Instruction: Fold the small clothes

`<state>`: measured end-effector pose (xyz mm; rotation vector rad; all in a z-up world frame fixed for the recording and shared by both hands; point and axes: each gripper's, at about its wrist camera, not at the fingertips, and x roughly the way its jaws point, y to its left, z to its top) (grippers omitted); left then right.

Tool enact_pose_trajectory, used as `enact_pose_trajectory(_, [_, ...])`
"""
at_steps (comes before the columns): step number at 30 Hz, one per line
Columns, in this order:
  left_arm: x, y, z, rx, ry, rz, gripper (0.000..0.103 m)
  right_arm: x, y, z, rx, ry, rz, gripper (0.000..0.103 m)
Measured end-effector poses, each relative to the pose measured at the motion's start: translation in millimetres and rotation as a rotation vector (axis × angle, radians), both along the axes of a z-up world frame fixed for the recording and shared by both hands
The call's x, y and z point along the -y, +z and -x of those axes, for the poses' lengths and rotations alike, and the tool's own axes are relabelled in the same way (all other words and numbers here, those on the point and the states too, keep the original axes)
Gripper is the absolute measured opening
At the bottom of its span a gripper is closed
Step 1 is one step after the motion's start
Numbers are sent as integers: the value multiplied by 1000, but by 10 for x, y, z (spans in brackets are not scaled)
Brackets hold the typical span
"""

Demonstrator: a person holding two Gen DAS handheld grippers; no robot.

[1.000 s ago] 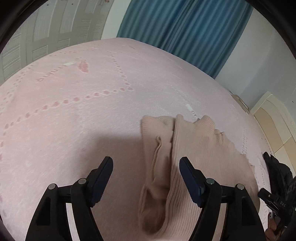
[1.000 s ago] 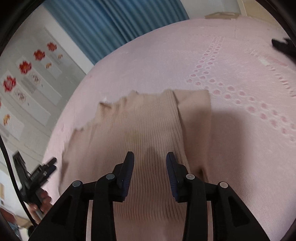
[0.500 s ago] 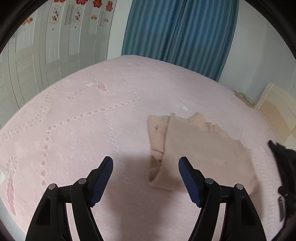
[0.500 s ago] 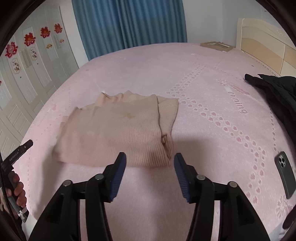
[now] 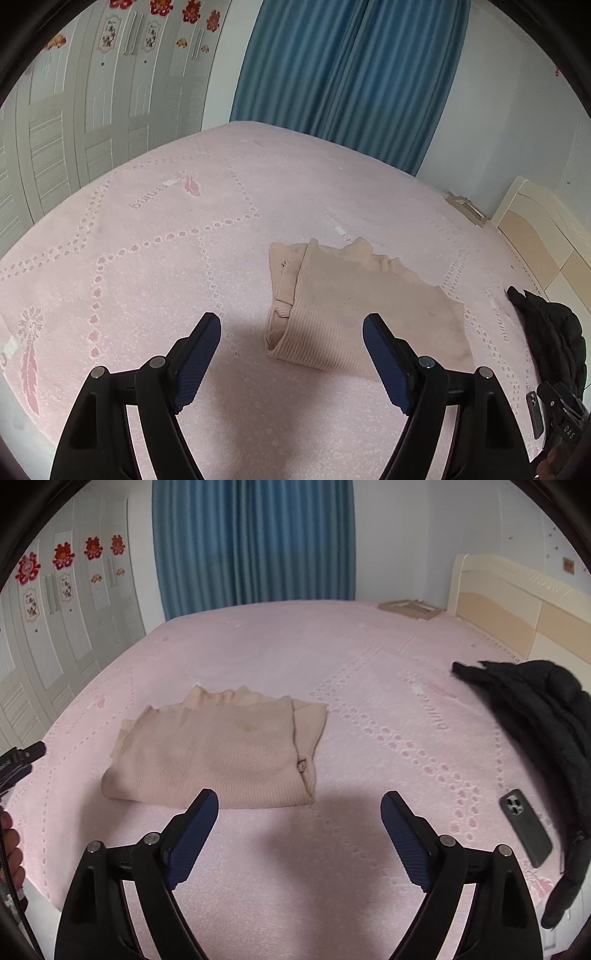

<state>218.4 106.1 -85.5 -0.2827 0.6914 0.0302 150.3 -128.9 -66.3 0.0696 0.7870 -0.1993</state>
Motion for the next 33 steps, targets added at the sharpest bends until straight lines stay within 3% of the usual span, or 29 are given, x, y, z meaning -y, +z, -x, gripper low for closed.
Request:
enact_pose_trajectory(3, [-7, 52, 83, 17, -1, -17, 79, -14, 50, 51, 5, -26, 12, 90])
enact_pose_trajectory(9, [-83, 54, 216, 45, -23, -22, 80, 70, 51, 144, 25, -47, -69, 90])
enact_pose_trajectory(14, [-208, -70, 261, 36, -19, 13, 80, 105, -49, 151, -2, -38, -76, 89])
enact_pose_trajectory(21, [-335, -465, 172, -27, -31, 104, 78, 154, -385, 88, -19, 56, -224, 89])
enact_pose_trajectory(27, [-278, -989, -59, -142, -102, 177, 76, 88, -759, -146, -72, 30, -121, 71])
enact_pose_trajectory(29, [-251, -1152, -136, -161, -100, 198, 66, 85, -904, -252, -101, 28, -103, 65])
enact_pose_trajectory(33, [-211, -1403, -320, -201, -133, 305, 66, 151, -1109, -427, -106, 7, -111, 61])
